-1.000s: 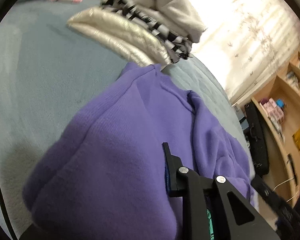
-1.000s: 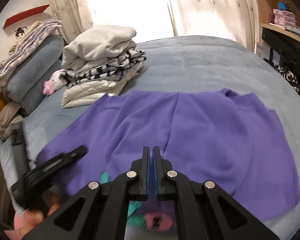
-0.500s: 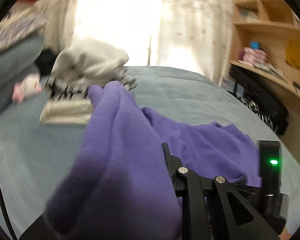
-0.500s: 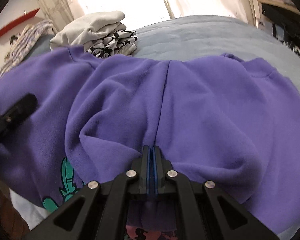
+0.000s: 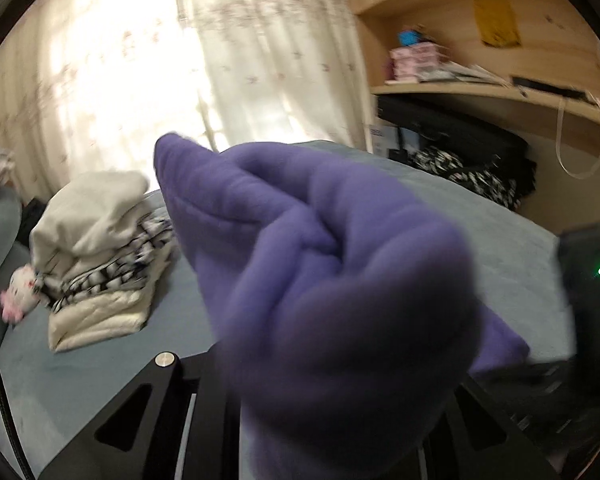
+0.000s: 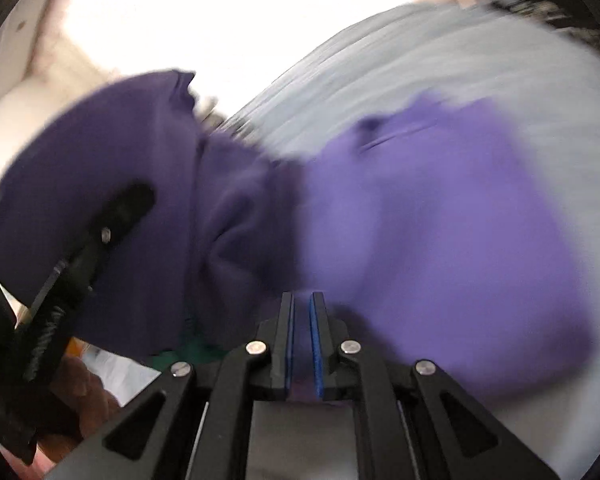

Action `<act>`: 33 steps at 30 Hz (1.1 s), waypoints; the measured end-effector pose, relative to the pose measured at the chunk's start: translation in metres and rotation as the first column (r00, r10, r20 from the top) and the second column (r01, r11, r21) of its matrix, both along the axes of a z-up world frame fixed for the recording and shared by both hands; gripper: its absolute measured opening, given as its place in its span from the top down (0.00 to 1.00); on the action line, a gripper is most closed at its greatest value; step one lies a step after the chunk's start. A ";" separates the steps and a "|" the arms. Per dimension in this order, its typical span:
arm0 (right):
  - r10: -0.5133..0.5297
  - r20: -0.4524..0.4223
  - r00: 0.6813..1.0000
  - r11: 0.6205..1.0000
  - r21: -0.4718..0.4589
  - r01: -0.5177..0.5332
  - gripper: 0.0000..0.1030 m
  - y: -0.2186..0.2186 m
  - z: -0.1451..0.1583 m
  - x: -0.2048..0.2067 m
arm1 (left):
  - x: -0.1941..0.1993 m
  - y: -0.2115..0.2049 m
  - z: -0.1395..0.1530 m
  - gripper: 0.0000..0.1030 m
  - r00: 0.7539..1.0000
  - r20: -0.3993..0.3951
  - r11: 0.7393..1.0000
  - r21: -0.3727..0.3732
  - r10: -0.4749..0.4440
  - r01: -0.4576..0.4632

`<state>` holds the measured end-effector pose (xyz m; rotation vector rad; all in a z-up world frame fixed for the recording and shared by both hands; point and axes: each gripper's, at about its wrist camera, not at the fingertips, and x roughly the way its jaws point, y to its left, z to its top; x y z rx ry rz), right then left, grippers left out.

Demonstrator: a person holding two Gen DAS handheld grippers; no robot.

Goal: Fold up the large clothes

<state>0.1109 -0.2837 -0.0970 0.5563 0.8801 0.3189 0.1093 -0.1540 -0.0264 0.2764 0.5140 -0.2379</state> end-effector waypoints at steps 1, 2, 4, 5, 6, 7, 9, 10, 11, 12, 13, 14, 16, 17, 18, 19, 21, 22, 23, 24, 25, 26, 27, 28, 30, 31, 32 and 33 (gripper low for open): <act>-0.045 0.005 0.999 0.999 -0.017 0.045 0.93 -0.015 0.001 -0.006 | 0.002 -0.013 -0.005 0.84 1.000 -0.007 1.000 0.017 -0.022 0.022; -0.110 0.009 0.994 0.993 -0.035 0.110 0.93 -0.036 0.002 -0.015 | 0.002 -0.023 -0.008 0.84 0.999 -0.015 0.999 0.028 -0.039 0.040; -0.204 0.010 0.979 0.979 -0.026 0.204 0.93 -0.069 0.002 -0.028 | 0.004 -0.048 -0.019 0.84 0.996 -0.046 0.996 0.042 -0.078 0.080; -0.231 0.011 0.973 0.973 -0.014 0.231 0.93 -0.080 0.002 -0.034 | 0.006 -0.060 -0.026 0.84 0.993 -0.067 0.994 0.047 -0.099 0.103; -0.274 0.009 0.962 0.962 0.000 0.274 0.93 -0.095 0.000 -0.041 | 0.008 -0.071 -0.034 0.83 0.989 -0.086 0.991 0.055 -0.121 0.126; -0.298 0.006 0.954 0.954 0.003 0.298 0.93 -0.104 -0.002 -0.045 | 0.010 -0.083 -0.043 0.83 0.985 -0.104 0.987 0.067 -0.138 0.146; -0.344 -0.008 0.939 0.939 0.002 0.344 0.93 -0.120 -0.007 -0.052 | 0.016 -0.105 -0.067 0.83 0.976 -0.152 0.978 0.121 -0.153 0.172; -0.355 -0.017 0.935 0.935 0.008 0.355 0.93 -0.124 -0.010 -0.053 | 0.017 -0.110 -0.076 0.83 0.974 -0.167 0.975 0.138 -0.152 0.176; -0.359 -0.027 0.933 0.933 0.016 0.359 0.93 -0.126 -0.014 -0.054 | 0.019 -0.118 -0.087 0.83 0.971 -0.187 0.972 0.150 -0.151 0.180; -0.359 -0.034 0.933 0.933 0.021 0.360 0.93 -0.126 -0.016 -0.054 | 0.019 -0.124 -0.092 0.83 0.969 -0.196 0.972 0.150 -0.153 0.184; -0.357 -0.042 0.933 0.933 0.023 0.359 0.93 -0.126 -0.020 -0.055 | 0.019 -0.127 -0.096 0.83 0.968 -0.202 0.971 0.151 -0.151 0.183; -0.356 -0.044 0.934 0.934 0.024 0.357 0.93 -0.127 -0.019 -0.055 | 0.017 -0.132 -0.096 0.83 0.968 -0.202 0.971 0.158 -0.148 0.181; -0.345 -0.038 0.938 0.938 0.016 0.346 0.92 -0.122 -0.020 -0.057 | 0.016 -0.137 -0.093 0.83 0.967 -0.200 0.970 0.154 -0.155 0.187; -0.341 -0.034 0.939 0.940 0.011 0.342 0.92 -0.121 -0.019 -0.057 | 0.017 -0.138 -0.092 0.83 0.967 -0.206 0.971 0.150 -0.153 0.186; -0.338 -0.032 0.941 0.941 0.011 0.339 0.92 -0.121 -0.018 -0.054 | 0.019 -0.138 -0.092 0.83 0.966 -0.210 0.973 0.145 -0.149 0.182; -0.334 -0.031 0.942 0.942 0.012 0.334 0.92 -0.119 -0.018 -0.053 | 0.020 -0.137 -0.092 0.83 0.967 -0.208 0.973 0.143 -0.149 0.180; -0.333 -0.036 0.942 0.943 0.008 0.334 0.92 -0.121 -0.023 -0.051 | 0.017 -0.138 -0.097 0.83 0.970 -0.184 0.966 0.175 -0.156 0.188; -0.334 -0.049 0.941 0.942 0.003 0.334 0.92 -0.120 -0.026 -0.050 | 0.015 -0.139 -0.102 0.82 0.972 -0.171 0.961 0.199 -0.161 0.194; -0.334 -0.060 0.941 0.942 0.000 0.334 0.92 -0.123 -0.027 -0.050 | 0.012 -0.140 -0.108 0.82 0.974 -0.155 0.953 0.228 -0.167 0.200; -0.333 -0.066 0.941 0.943 -0.002 0.334 0.92 -0.124 -0.028 -0.050 | 0.009 -0.141 -0.109 0.82 0.974 -0.146 0.948 0.242 -0.175 0.206; -0.329 -0.068 0.942 0.944 -0.006 0.330 0.92 -0.123 -0.027 -0.050 | 0.009 -0.142 -0.109 0.81 0.973 -0.138 0.945 0.249 -0.184 0.213; -0.326 -0.066 0.943 0.945 -0.008 0.327 0.92 -0.123 -0.026 -0.050 | 0.007 -0.141 -0.108 0.80 0.971 -0.137 0.943 0.245 -0.195 0.224; -0.320 -0.062 0.945 0.947 -0.011 0.320 0.93 -0.121 -0.024 -0.050 | 0.008 -0.140 -0.106 0.76 0.969 -0.142 0.944 0.234 -0.202 0.232; -0.315 -0.060 0.947 0.949 -0.014 0.315 0.93 -0.121 -0.022 -0.049 | 0.010 -0.137 -0.103 0.70 0.966 -0.149 0.945 0.223 -0.210 0.240; -0.308 -0.055 0.950 0.951 -0.023 0.308 0.93 -0.121 -0.019 -0.048 | 0.011 -0.133 -0.097 0.56 0.958 -0.162 0.944 0.197 -0.236 0.266; -0.305 -0.052 0.951 0.952 -0.025 0.304 0.93 -0.120 -0.016 -0.049 | 0.010 -0.131 -0.095 0.44 0.951 -0.171 0.941 0.182 -0.256 0.286; -0.304 -0.050 0.951 0.953 -0.025 0.303 0.93 -0.120 -0.015 -0.050 | 0.010 -0.129 -0.092 0.39 0.946 -0.178 0.938 0.169 -0.272 0.302; -0.304 -0.048 0.951 0.953 -0.024 0.303 0.93 -0.120 -0.014 -0.050 | 0.009 -0.128 -0.090 0.30 0.941 -0.184 0.936 0.157 -0.285 0.314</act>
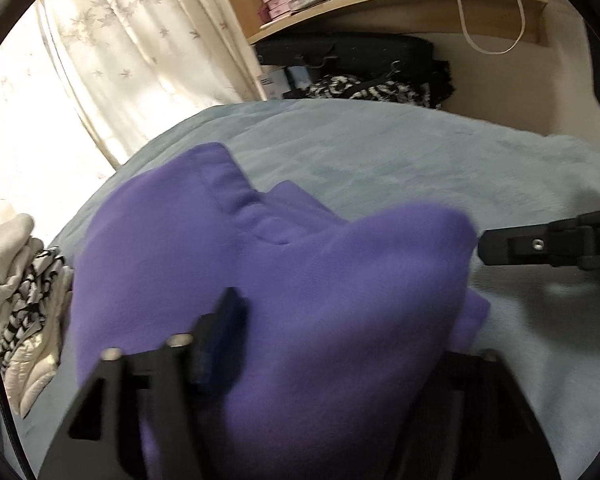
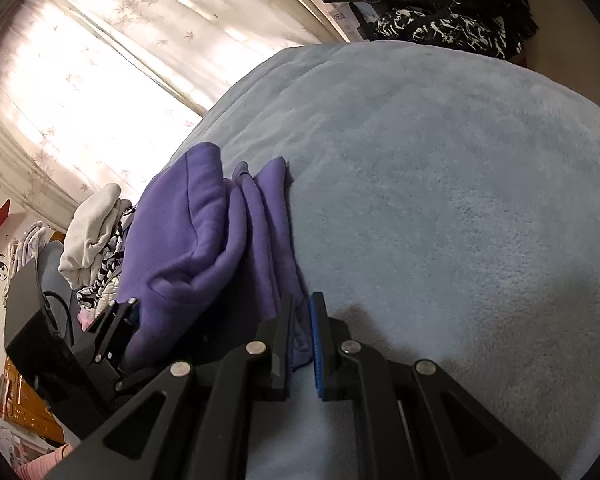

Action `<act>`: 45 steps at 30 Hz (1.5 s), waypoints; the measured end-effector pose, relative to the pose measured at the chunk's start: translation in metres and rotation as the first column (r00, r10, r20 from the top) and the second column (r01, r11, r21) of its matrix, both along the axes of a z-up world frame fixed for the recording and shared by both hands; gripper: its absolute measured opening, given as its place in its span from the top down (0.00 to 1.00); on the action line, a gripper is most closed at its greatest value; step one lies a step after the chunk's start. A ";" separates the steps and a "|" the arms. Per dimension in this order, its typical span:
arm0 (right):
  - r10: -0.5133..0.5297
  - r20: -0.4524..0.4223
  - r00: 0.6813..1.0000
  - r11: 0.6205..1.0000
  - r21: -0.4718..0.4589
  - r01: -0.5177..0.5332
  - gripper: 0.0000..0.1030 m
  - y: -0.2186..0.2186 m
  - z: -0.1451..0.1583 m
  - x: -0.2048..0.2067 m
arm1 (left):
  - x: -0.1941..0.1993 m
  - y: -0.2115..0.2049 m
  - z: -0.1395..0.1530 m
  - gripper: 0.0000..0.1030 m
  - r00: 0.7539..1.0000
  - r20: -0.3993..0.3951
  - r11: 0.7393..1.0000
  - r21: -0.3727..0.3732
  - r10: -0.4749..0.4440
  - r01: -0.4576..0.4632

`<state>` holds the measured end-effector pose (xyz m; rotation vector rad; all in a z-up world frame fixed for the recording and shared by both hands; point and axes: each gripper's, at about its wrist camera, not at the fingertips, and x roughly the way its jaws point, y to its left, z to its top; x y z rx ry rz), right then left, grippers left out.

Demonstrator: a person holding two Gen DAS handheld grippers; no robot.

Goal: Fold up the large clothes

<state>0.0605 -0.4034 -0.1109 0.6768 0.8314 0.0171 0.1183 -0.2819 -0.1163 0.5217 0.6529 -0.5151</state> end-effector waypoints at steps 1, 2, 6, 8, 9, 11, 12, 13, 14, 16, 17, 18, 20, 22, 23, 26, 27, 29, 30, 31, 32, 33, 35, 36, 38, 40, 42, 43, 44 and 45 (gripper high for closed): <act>0.000 0.001 1.000 1.000 0.001 0.000 0.93 0.000 0.001 0.000 | -0.001 0.003 0.003 0.24 1.000 -0.017 1.000 -0.020 -0.020 0.020; 0.001 0.001 1.000 1.000 0.003 -0.001 0.92 0.000 0.002 -0.001 | -0.001 0.007 0.007 0.22 0.999 -0.035 0.998 -0.042 -0.041 0.039; 0.022 0.004 1.000 1.000 0.002 -0.022 0.90 0.004 0.008 0.000 | 0.001 0.025 0.025 0.18 0.987 -0.126 0.988 -0.136 -0.097 0.080; 0.031 0.009 0.999 1.000 0.000 -0.031 0.81 0.006 0.012 0.001 | 0.003 0.038 0.036 0.17 0.979 -0.181 0.982 -0.180 -0.091 0.058; 0.035 0.017 0.999 0.999 0.002 -0.035 0.74 0.007 0.016 0.001 | 0.004 0.044 0.040 0.17 0.976 -0.202 0.980 -0.193 -0.086 0.047; 0.042 0.032 0.999 0.999 0.011 -0.043 0.69 0.008 0.022 0.003 | 0.006 0.058 0.050 0.17 0.967 -0.240 0.974 -0.227 -0.082 0.026; 0.050 0.042 0.998 0.999 0.019 -0.051 0.68 0.007 0.028 0.005 | 0.007 0.068 0.056 0.17 0.964 -0.254 0.969 -0.247 -0.078 0.013; 0.057 0.050 0.997 0.998 0.023 -0.059 0.67 0.007 0.033 0.008 | 0.008 0.076 0.062 0.17 0.962 -0.262 0.965 -0.262 -0.074 0.002; 0.062 0.056 0.997 0.998 0.022 -0.063 0.66 0.008 0.036 0.010 | 0.010 0.089 0.069 0.17 0.958 -0.279 0.959 -0.285 -0.069 -0.014; 0.080 0.077 0.994 0.997 0.015 -0.081 0.62 0.009 0.050 0.017 | 0.014 0.106 0.079 0.17 0.951 -0.304 0.947 -0.317 -0.059 -0.042; 0.088 0.083 0.993 0.996 0.013 -0.090 0.61 0.010 0.055 0.020 | 0.017 0.116 0.085 0.17 0.950 -0.310 0.942 -0.330 -0.046 -0.062; 0.101 0.091 0.991 0.995 0.008 -0.102 0.59 0.011 0.061 0.025 | 0.021 0.127 0.091 0.17 0.948 -0.316 0.934 -0.347 -0.032 -0.084; 0.136 0.113 0.984 0.991 -0.004 -0.137 0.56 0.018 0.076 0.036 | 0.032 0.151 0.100 0.16 0.939 -0.344 0.909 -0.399 -0.024 -0.123; 0.179 0.124 0.976 0.984 -0.009 -0.179 0.52 0.026 0.088 0.049 | 0.043 0.172 0.104 0.16 0.937 -0.348 0.884 -0.436 0.007 -0.169; 0.196 0.126 0.973 0.981 -0.009 -0.196 0.51 0.029 0.091 0.054 | 0.048 0.180 0.104 0.16 0.938 -0.344 0.878 -0.437 0.038 -0.195; 0.257 0.109 0.960 0.965 0.015 -0.260 0.42 0.041 0.094 0.082 | 0.074 0.204 0.086 0.16 0.914 -0.375 0.861 -0.402 0.154 -0.311; 0.275 0.084 0.958 0.960 0.024 -0.278 0.41 0.044 0.090 0.097 | 0.082 0.209 0.079 0.16 0.899 -0.400 0.856 -0.389 0.175 -0.340; 0.298 0.028 0.954 0.953 0.044 -0.299 0.40 0.047 0.078 0.120 | 0.098 0.219 0.060 0.16 0.864 -0.461 0.846 -0.362 0.202 -0.391; 0.308 0.004 0.951 0.950 0.062 -0.308 0.40 0.047 0.072 0.129 | 0.105 0.223 0.051 0.16 0.848 -0.482 0.842 -0.346 0.218 -0.413; 0.321 -0.026 0.947 0.944 0.090 -0.318 0.40 0.047 0.062 0.140 | 0.111 0.225 0.043 0.16 0.837 -0.497 0.839 -0.334 0.230 -0.429; 0.334 -0.050 0.941 0.938 0.114 -0.327 0.40 0.048 0.053 0.150 | 0.115 0.228 0.037 0.16 0.830 -0.506 0.837 -0.328 0.236 -0.437; 0.347 -0.074 0.935 0.933 0.134 -0.335 0.40 0.048 0.045 0.158 | 0.117 0.226 0.033 0.16 0.827 -0.510 0.837 -0.326 0.236 -0.440; 0.362 -0.116 0.925 0.925 0.168 -0.341 0.40 0.048 0.027 0.173 | 0.123 0.228 0.027 0.16 0.827 -0.517 0.829 -0.347 0.220 -0.438; 0.368 -0.130 0.921 0.921 0.185 -0.342 0.40 0.047 0.019 0.178 | 0.125 0.227 0.026 0.16 0.829 -0.514 0.828 -0.353 0.218 -0.436; 0.374 -0.154 0.915 0.915 0.223 -0.337 0.40 0.046 0.005 0.189 | 0.129 0.224 0.024 0.15 0.838 -0.504 0.828 -0.363 0.212 -0.428; 0.388 -0.164 0.907 0.901 0.275 -0.336 0.40 0.045 -0.009 0.197 | 0.133 0.217 0.022 0.09 0.848 -0.485 0.831 -0.365 0.214 -0.419; 0.419 -0.159 0.894 0.877 0.327 -0.353 0.40 0.047 -0.019 0.204 | 0.134 0.211 0.021 0.06 0.854 -0.474 0.834 -0.365 0.217 -0.414; 0.435 -0.148 0.888 0.861 0.355 -0.363 0.40 0.048 -0.023 0.206 | 0.138 0.207 0.021 0.06 0.856 -0.471 0.837 -0.365 0.212 -0.408; 0.445 -0.142 0.884 0.853 0.366 -0.370 0.40 0.049 -0.026 0.208 | 0.140 0.204 0.021 0.06 0.858 -0.470 0.842 -0.361 0.207 -0.401; 0.448 -0.134 0.884 0.852 0.364 -0.376 0.41 0.049 -0.026 0.208 | 0.146 0.202 0.020 0.04 0.859 -0.469 0.846 -0.355 0.207 -0.398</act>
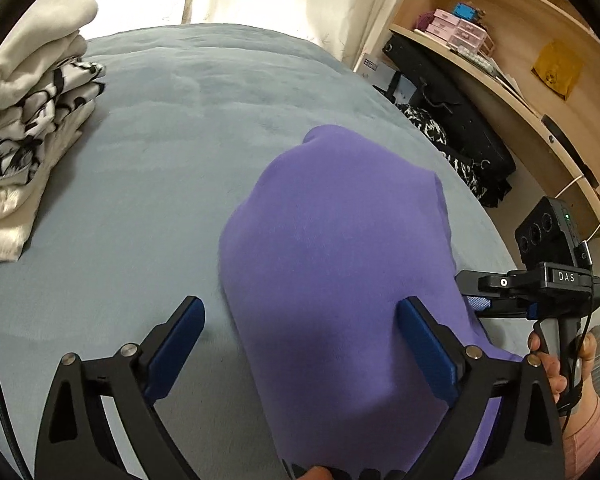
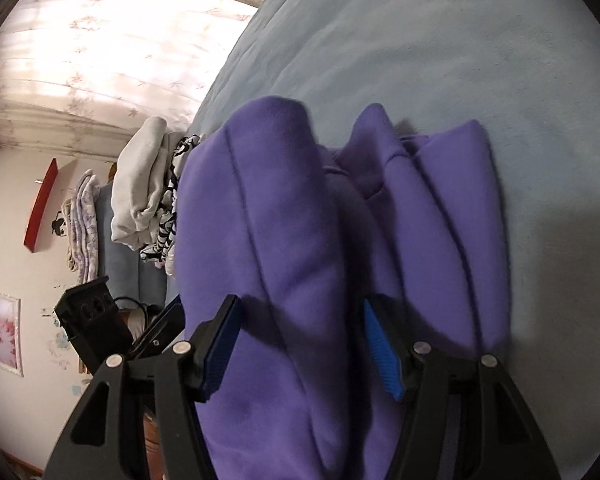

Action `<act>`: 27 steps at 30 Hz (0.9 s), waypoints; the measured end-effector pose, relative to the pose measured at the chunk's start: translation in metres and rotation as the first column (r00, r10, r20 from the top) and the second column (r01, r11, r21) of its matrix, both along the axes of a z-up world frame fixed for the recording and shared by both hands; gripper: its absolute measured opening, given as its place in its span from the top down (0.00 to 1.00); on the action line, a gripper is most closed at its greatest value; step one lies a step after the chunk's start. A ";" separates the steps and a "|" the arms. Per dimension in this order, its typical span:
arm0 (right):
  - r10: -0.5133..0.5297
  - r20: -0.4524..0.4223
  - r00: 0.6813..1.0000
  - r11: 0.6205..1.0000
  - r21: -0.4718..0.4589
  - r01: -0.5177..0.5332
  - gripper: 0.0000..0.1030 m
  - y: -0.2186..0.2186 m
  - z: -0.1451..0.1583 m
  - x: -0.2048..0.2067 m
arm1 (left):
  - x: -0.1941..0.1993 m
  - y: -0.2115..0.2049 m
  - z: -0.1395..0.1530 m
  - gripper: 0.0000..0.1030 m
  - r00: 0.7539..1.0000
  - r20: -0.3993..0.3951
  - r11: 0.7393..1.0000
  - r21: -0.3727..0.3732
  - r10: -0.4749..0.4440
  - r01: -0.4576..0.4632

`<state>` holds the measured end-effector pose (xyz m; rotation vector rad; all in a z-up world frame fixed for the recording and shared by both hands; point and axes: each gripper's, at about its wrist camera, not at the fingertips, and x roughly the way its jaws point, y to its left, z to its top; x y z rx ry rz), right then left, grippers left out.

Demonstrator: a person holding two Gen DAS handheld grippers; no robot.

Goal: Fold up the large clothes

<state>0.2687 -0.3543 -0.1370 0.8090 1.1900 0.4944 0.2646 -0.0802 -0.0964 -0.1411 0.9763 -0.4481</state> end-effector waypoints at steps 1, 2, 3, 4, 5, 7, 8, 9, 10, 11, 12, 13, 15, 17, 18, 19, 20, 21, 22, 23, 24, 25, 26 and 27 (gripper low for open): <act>0.003 0.023 1.000 1.000 0.001 -0.003 0.47 0.001 0.002 0.000 | 0.001 -0.001 0.000 0.02 1.000 0.004 1.000 0.010 -0.002 0.002; 0.008 0.040 0.999 1.000 0.002 -0.008 0.53 0.002 0.005 0.000 | 0.002 -0.003 0.001 0.01 1.000 0.010 1.000 0.021 0.000 0.000; 0.025 0.066 0.998 0.999 -0.022 -0.024 0.66 0.006 0.009 -0.001 | 0.002 -0.004 0.001 0.00 1.000 0.023 0.999 0.036 0.004 -0.005; 0.031 0.088 0.996 0.998 -0.065 -0.025 0.83 0.006 0.014 -0.004 | 0.002 -0.006 0.002 0.00 0.999 0.034 0.999 0.050 0.006 -0.008; 0.044 0.124 0.991 0.992 -0.124 -0.028 0.86 0.010 0.022 -0.008 | 0.004 -0.007 0.002 0.00 0.999 0.037 0.998 0.056 0.006 -0.008; 0.045 0.181 0.982 0.977 -0.212 -0.006 0.89 0.013 0.038 -0.017 | 0.004 -0.012 0.003 0.00 0.999 0.034 0.997 0.071 0.008 -0.010; 0.040 0.213 0.976 0.968 -0.251 0.015 0.89 0.013 0.048 -0.022 | 0.004 -0.017 0.004 0.00 0.999 0.034 0.996 0.085 0.007 -0.010; 0.034 0.246 0.969 0.960 -0.278 0.037 0.90 0.010 0.060 -0.030 | 0.003 -0.023 0.006 0.00 0.999 0.038 0.994 0.106 0.001 -0.005; 0.020 0.293 0.956 0.954 -0.292 0.069 0.90 0.005 0.076 -0.041 | 0.002 -0.030 0.008 0.00 0.999 0.045 0.992 0.126 -0.011 0.005; 0.012 0.318 0.948 0.950 -0.299 0.088 0.90 0.001 0.086 -0.048 | 0.001 -0.037 0.010 0.00 0.998 0.053 0.990 0.143 -0.024 0.016; 0.005 0.337 0.941 0.942 -0.317 0.109 0.90 -0.003 0.096 -0.054 | -0.001 -0.047 0.012 0.00 0.997 0.067 0.986 0.165 -0.044 0.032; 0.000 0.348 0.938 0.930 -0.345 0.128 0.90 -0.004 0.103 -0.060 | -0.003 -0.056 0.013 0.00 0.995 0.081 0.981 0.188 -0.059 0.042; 0.003 0.355 0.935 0.899 -0.411 0.153 0.90 -0.005 0.107 -0.064 | -0.006 -0.077 0.013 0.00 0.991 0.111 0.966 0.253 -0.079 0.049; 0.009 0.320 0.947 0.867 -0.474 0.152 0.90 -0.003 0.095 -0.059 | -0.003 -0.094 0.006 0.00 0.989 0.118 0.942 0.331 -0.091 0.047; 0.001 0.293 0.956 0.861 -0.487 0.149 0.90 -0.003 0.087 -0.054 | -0.002 -0.102 0.001 0.00 0.989 0.115 0.929 0.367 -0.097 0.048; -0.016 0.245 0.969 0.859 -0.492 0.139 0.90 -0.007 0.070 -0.046 | 0.000 -0.107 -0.004 0.00 0.988 0.116 0.919 0.392 -0.102 0.049; -0.029 0.211 0.977 0.866 -0.484 0.130 0.90 -0.010 0.057 -0.041 | 0.002 -0.110 -0.005 0.00 0.987 0.120 0.913 0.405 -0.105 0.048; -0.040 0.182 0.982 0.876 -0.467 0.122 0.89 -0.014 0.045 -0.036 | 0.003 -0.112 -0.008 0.00 0.986 0.125 0.907 0.418 -0.110 0.048; -0.058 0.149 0.987 0.891 -0.438 0.118 0.89 -0.019 0.030 -0.031 | 0.004 -0.114 -0.011 0.00 0.986 0.123 0.901 0.430 -0.112 0.049; -0.081 0.126 0.989 0.907 -0.401 0.126 0.86 -0.024 0.016 -0.028 | 0.007 -0.117 -0.014 0.00 0.988 0.115 0.896 0.441 -0.106 0.045; -0.099 0.119 0.988 0.917 -0.375 0.137 0.86 -0.027 0.010 -0.028 | 0.009 -0.118 -0.016 0.00 0.988 0.114 0.895 0.443 -0.101 0.041; -0.119 0.118 0.986 0.924 -0.351 0.154 0.86 -0.031 0.005 -0.027 | 0.011 -0.120 -0.019 0.00 0.989 0.111 0.894 0.447 -0.097 0.037; -0.127 0.123 0.984 0.927 -0.338 0.162 0.86 -0.033 0.002 -0.027 | 0.012 -0.121 -0.021 0.00 0.989 0.112 0.893 0.450 -0.094 0.033; -0.129 0.126 0.984 0.928 -0.333 0.165 0.86 -0.035 0.000 -0.028 | 0.013 -0.123 -0.023 0.00 0.989 0.115 0.892 0.451 -0.093 0.032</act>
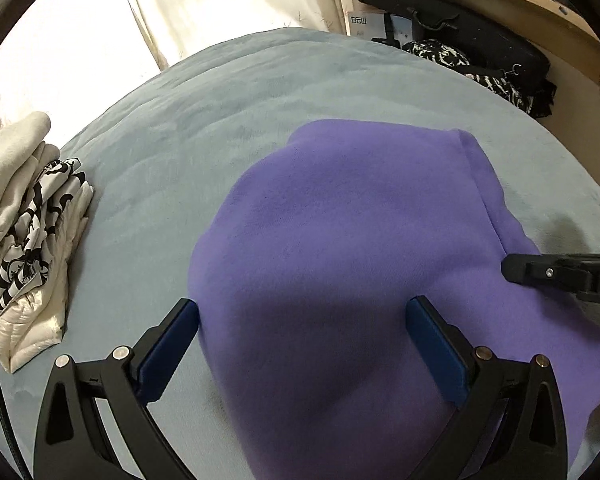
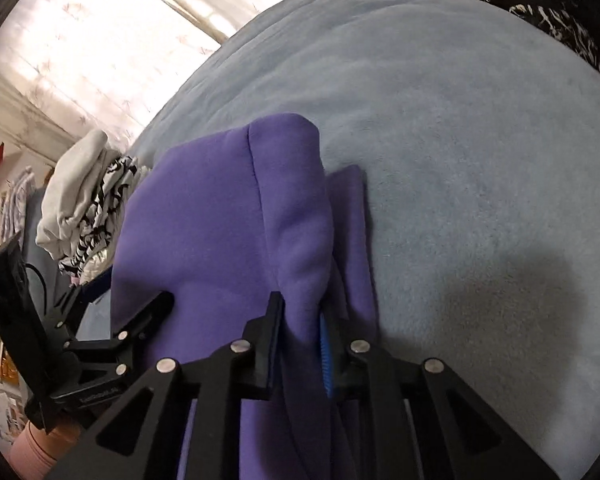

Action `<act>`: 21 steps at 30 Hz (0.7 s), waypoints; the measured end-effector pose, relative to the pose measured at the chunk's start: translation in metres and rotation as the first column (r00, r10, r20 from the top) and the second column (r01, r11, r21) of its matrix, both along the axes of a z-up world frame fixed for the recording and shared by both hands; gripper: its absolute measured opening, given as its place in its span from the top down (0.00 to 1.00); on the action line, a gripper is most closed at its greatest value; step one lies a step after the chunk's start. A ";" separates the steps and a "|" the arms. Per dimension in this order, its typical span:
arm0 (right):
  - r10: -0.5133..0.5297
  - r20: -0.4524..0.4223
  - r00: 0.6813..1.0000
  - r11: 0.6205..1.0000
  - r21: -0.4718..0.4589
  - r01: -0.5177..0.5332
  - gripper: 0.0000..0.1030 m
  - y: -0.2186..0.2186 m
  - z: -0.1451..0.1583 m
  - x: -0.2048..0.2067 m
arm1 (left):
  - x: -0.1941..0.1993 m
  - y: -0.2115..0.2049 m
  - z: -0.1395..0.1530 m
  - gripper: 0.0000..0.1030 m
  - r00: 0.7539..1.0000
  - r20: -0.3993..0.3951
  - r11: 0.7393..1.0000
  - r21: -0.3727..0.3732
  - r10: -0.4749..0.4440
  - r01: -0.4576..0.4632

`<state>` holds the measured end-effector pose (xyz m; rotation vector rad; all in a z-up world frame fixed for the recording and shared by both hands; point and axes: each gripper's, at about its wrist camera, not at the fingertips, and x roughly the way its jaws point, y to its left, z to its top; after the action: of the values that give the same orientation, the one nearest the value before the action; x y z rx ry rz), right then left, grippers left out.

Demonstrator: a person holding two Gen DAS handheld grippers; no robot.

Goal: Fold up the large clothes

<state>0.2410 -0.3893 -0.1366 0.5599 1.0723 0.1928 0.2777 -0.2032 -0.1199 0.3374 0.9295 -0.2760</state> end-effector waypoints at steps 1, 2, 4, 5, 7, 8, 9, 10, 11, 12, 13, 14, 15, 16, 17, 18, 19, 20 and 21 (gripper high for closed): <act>-0.002 0.006 1.000 1.000 0.007 0.002 0.86 -0.002 -0.002 -0.001 | 0.000 -0.002 -0.002 0.00 1.000 0.006 1.000 0.004 0.001 -0.001; -0.002 0.013 1.000 1.000 0.008 0.001 0.86 -0.004 -0.003 -0.002 | 0.000 -0.002 -0.003 0.00 1.000 0.014 1.000 0.004 0.000 0.000; 0.001 0.021 1.000 1.000 0.009 -0.001 0.86 -0.005 -0.004 -0.005 | -0.001 0.000 -0.004 0.00 1.000 0.024 1.000 -0.002 0.000 0.000; 0.000 0.022 1.000 1.000 0.013 0.000 0.85 -0.006 -0.003 -0.006 | 0.000 0.002 -0.004 0.00 1.000 0.027 1.000 -0.009 0.002 -0.001; 0.000 0.024 1.000 1.000 0.012 -0.001 0.85 -0.005 0.000 -0.007 | -0.001 0.005 -0.005 0.00 1.000 0.028 1.000 -0.019 0.003 -0.003; 0.002 0.024 1.000 1.000 0.005 -0.002 0.84 -0.005 0.002 -0.009 | -0.003 0.004 -0.004 0.00 1.000 0.028 1.000 -0.023 0.005 -0.004; 0.002 0.023 1.000 1.000 0.001 -0.002 0.82 0.000 0.003 -0.008 | -0.004 0.005 -0.003 0.00 1.000 0.030 1.000 -0.025 0.007 -0.007; -0.001 0.018 1.000 1.000 -0.001 0.001 0.81 0.001 0.006 -0.009 | -0.005 0.005 -0.002 0.00 0.999 0.034 1.000 -0.024 0.009 -0.009; -0.013 0.008 1.000 1.000 0.002 0.013 0.80 0.001 0.010 -0.010 | -0.007 0.005 -0.001 0.01 0.999 0.037 1.000 -0.022 0.010 -0.009; -0.026 0.000 1.000 1.000 0.000 0.026 0.79 0.000 0.014 -0.014 | -0.009 0.006 0.002 0.01 0.999 0.038 1.000 -0.018 0.009 -0.009; -0.036 -0.003 0.999 0.999 -0.012 0.036 0.78 -0.001 0.020 -0.017 | -0.010 0.007 0.004 0.01 0.999 0.037 1.000 -0.017 0.008 -0.007; -0.040 -0.003 0.999 0.999 -0.025 0.040 0.77 0.000 0.024 -0.020 | -0.012 0.008 0.008 0.01 0.999 0.033 1.000 -0.015 0.008 -0.008; -0.039 0.006 0.999 0.998 -0.047 0.039 0.77 0.002 0.032 -0.026 | -0.014 0.010 0.011 0.01 0.999 0.030 1.000 -0.016 0.011 -0.010; -0.030 0.017 0.999 0.997 -0.065 0.031 0.77 0.004 0.038 -0.031 | -0.016 0.013 0.015 0.01 0.999 0.028 1.000 -0.021 0.016 -0.016; -0.022 0.023 1.000 0.997 -0.079 0.024 0.77 0.007 0.044 -0.036 | -0.018 0.015 0.018 0.01 0.999 0.024 0.999 -0.023 0.025 -0.024; -0.015 0.027 1.000 0.996 -0.090 0.018 0.77 0.008 0.049 -0.040 | -0.022 0.018 0.023 0.01 0.999 0.015 0.999 -0.029 0.043 -0.043; -0.008 0.036 0.999 0.995 -0.101 0.011 0.77 0.011 0.055 -0.046 | -0.026 0.021 0.028 0.01 0.998 0.013 0.998 -0.038 0.058 -0.058; 0.000 0.049 0.999 0.994 -0.112 0.005 0.77 0.015 0.062 -0.053 | -0.033 0.027 0.035 0.01 0.997 0.014 0.995 -0.054 0.082 -0.081; 0.007 0.056 0.998 0.993 -0.118 0.000 0.77 0.017 0.066 -0.057 | -0.038 0.031 0.039 0.01 0.995 0.013 0.993 -0.067 0.096 -0.095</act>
<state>0.1837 -0.3722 -0.0706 0.4436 1.0230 0.1462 0.2393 -0.1719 -0.0809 0.2336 0.9160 -0.2157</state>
